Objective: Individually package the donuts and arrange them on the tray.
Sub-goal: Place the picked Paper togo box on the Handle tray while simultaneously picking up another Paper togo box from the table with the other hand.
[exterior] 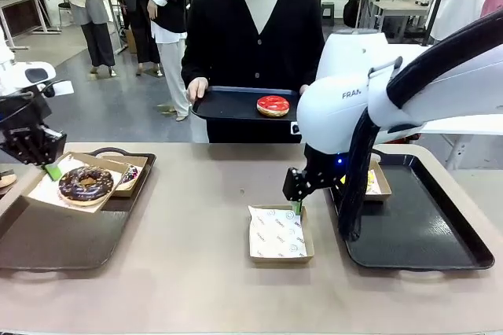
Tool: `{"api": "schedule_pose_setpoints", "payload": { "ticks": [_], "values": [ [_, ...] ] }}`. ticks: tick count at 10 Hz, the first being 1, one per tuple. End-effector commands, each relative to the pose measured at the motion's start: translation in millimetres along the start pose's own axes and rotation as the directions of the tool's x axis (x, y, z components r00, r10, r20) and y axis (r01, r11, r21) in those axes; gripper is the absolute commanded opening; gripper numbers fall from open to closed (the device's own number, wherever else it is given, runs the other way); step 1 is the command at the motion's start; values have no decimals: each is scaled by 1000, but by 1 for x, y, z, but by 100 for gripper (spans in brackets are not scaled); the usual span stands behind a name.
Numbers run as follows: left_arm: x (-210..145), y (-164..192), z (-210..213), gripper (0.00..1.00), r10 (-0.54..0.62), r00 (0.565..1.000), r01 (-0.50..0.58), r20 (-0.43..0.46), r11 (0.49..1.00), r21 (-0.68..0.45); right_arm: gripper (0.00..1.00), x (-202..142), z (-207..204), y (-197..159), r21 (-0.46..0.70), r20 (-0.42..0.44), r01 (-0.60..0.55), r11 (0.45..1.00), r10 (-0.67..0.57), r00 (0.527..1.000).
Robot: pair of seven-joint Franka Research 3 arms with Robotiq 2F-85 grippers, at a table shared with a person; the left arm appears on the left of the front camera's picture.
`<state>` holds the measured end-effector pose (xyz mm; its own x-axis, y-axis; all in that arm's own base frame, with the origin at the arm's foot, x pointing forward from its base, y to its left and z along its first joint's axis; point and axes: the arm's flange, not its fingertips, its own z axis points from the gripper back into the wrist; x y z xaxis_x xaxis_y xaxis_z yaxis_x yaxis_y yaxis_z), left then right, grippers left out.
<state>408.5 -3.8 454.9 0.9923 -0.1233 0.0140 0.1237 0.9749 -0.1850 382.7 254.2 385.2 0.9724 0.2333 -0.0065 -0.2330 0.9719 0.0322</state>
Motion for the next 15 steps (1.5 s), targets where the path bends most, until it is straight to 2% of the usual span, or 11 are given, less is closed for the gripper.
{"api": "schedule_pose_setpoints", "payload": {
  "ticks": [1, 3, 4, 5, 8, 10, 11, 13, 15],
  "values": [
    [-18, 10, -7, 2, -33, 999, 33, 42, 999, -5, 100, 12, -7, 13, -33, 29, 53, 998, -52, 998],
    [-22, 13, -5, 2, -20, 999, 20, 25, 1000, -3, 100, 7, -3, 19, -53, 50, 57, 997, -54, 997],
    [-25, 13, -3, 2, -29, 999, 28, 19, 999, 33, 100, 5, -8, 5, -14, 5, 29, 999, -29, 1000],
    [-21, 11, -9, 2, -5, 1000, 5, 7, 1000, -7, 100, 5, -8, 5, -14, 5, 29, 999, -29, 1000],
    [-21, 11, -9, 2, -5, 1000, 5, 7, 1000, -7, 100, 5, -8, 5, -14, 5, 29, 999, -29, 1000],
    [-21, 11, -9, 2, -8, 1000, 8, 6, 1000, -1, 100, 5, -18, 5, -62, 17, 93, 994, -92, 996],
    [-21, 21, -9, 2, -7, 1000, 8, 23, 999, -37, 100, 2, -25, 4, -80, 20, 113, 990, -111, 994],
    [-22, 34, -15, 2, 12, 999, -11, 36, 999, -38, 100, -2, -31, 6, -51, 60, 173, 984, -170, 984],
    [-19, 45, -19, 2, 31, 998, -30, 51, 999, -25, 100, -5, -39, 13, -23, 77, 161, 987, -159, 984]
  ]
}}
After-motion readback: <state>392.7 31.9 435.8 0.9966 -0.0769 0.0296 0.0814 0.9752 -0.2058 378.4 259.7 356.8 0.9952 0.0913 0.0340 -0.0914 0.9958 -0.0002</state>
